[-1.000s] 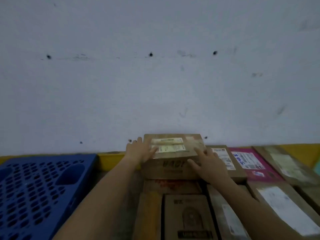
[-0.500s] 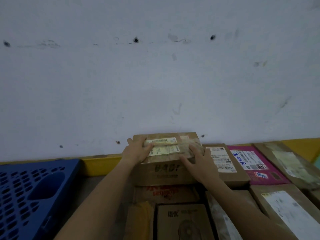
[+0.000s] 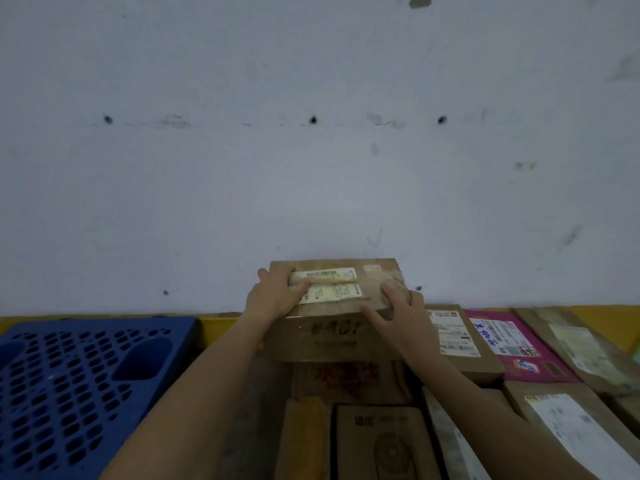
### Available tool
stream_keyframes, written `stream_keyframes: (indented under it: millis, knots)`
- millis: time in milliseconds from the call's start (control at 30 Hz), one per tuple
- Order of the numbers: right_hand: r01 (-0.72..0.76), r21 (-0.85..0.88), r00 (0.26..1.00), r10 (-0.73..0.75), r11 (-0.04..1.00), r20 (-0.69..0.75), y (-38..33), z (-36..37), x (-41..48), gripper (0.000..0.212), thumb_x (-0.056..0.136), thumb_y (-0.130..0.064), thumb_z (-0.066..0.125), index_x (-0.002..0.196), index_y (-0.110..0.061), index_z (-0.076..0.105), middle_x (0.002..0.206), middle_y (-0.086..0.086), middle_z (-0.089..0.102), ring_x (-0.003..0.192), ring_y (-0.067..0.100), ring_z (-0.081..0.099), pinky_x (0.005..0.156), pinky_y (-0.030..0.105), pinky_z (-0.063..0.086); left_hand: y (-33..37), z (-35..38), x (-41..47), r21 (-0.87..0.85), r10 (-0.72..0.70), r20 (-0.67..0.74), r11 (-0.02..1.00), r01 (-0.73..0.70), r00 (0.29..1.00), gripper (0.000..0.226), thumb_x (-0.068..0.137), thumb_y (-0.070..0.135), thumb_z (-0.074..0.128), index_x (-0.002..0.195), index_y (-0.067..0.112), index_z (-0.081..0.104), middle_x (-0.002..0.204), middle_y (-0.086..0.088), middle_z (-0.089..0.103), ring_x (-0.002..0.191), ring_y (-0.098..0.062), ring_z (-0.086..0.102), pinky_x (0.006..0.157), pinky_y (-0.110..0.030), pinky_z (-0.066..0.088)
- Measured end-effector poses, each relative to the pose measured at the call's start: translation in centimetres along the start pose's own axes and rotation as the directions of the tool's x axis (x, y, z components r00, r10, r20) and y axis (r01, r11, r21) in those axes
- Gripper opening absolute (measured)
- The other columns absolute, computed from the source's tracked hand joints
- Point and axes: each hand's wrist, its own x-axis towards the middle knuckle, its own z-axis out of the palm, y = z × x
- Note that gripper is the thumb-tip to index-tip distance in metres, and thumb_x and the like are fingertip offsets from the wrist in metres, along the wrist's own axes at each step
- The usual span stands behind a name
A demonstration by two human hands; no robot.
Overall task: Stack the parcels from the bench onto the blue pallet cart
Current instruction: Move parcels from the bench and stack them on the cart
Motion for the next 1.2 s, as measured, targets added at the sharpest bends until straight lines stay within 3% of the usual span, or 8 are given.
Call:
stream_keyframes:
  millis: [367, 733, 967, 1200]
  knots:
    - [0.131, 0.042, 0.989, -0.133, 0.991, 0.064, -13.3, 3.4, -3.7, 0.068, 0.083, -0.068, 0.041, 0.141, -0.035, 0.030, 0.143, 0.007, 0.028, 0.125, 0.028, 0.043, 0.097, 0.043, 0.044, -9.9, -12.1, -5.9, -0.013, -0.111, -0.118, 0.994, 0.110, 0.987, 0.060, 0.087, 0.064, 0.039, 0.140, 0.036, 0.032, 0.137, -0.014, 0.033, 0.115, -0.034, 0.049, 0.092, -0.039, 0.040]
    - [0.224, 0.124, 0.969, -0.234, 0.967, 0.076, -31.7, 16.1, -8.7, 0.069, 0.082, -0.069, 0.039, 0.140, -0.034, 0.028, 0.143, 0.009, 0.028, 0.123, 0.029, 0.044, 0.094, 0.040, 0.043, -29.7, -24.3, -7.6, 0.035, -0.152, -0.195, 0.986, 0.162, 0.969, 0.058, 0.086, 0.065, 0.039, 0.137, 0.038, 0.033, 0.133, -0.014, 0.036, 0.113, -0.033, 0.051, 0.094, -0.040, 0.041]
    - [0.124, 0.147, 0.979, -0.146, 0.981, 0.145, -43.2, 26.7, -10.1, 0.068, 0.084, -0.068, 0.039, 0.143, -0.035, 0.026, 0.148, 0.007, 0.022, 0.130, 0.029, 0.036, 0.092, 0.038, 0.047, -43.9, -30.3, -3.9, 0.053, -0.155, -0.140, 0.985, 0.164, 0.978, 0.061, 0.084, 0.068, 0.040, 0.137, 0.040, 0.033, 0.133, -0.013, 0.037, 0.117, -0.032, 0.050, 0.095, -0.042, 0.042]
    - [0.047, 0.056, 0.992, -0.053, 0.997, 0.112, -46.7, 32.6, -9.3, 0.065, 0.085, -0.067, 0.037, 0.142, -0.037, 0.023, 0.141, 0.006, 0.027, 0.125, 0.027, 0.039, 0.088, 0.033, 0.047, -49.6, -30.0, 0.7, 0.030, -0.101, -0.038, 0.994, 0.102, 0.994, 0.060, 0.086, 0.065, 0.041, 0.139, 0.039, 0.032, 0.133, -0.012, 0.037, 0.117, -0.033, 0.050, 0.094, -0.040, 0.043]
